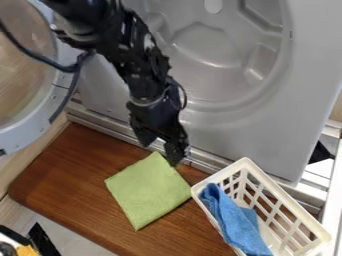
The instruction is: Move the green cloth from left to right side of table.
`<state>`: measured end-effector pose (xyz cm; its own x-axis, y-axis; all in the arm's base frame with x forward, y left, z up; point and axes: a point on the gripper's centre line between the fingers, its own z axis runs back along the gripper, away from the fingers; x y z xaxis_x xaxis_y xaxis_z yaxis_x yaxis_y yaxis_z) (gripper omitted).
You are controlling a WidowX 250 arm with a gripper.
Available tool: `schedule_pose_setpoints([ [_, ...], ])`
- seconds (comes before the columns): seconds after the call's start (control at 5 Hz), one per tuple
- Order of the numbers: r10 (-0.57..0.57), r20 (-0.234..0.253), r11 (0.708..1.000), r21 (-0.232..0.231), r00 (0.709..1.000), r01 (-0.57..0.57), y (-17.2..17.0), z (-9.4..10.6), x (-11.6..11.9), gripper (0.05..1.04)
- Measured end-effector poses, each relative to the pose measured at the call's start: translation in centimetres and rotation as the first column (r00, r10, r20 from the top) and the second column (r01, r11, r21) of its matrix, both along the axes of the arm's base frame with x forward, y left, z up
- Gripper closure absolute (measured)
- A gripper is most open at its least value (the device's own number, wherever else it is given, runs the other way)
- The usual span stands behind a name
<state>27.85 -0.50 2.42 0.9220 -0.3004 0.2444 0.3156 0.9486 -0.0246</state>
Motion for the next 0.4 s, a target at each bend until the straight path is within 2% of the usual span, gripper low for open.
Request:
schedule_pose_setpoints([
  [0.2,-0.029,0.016,0.999,-0.04,0.999,0.029,-0.23,0.65,-0.24,0.083],
  [0.4,-0.037,0.016,0.999,-0.04,0.999,0.037,-0.25,0.65,-0.26,0.083],
])
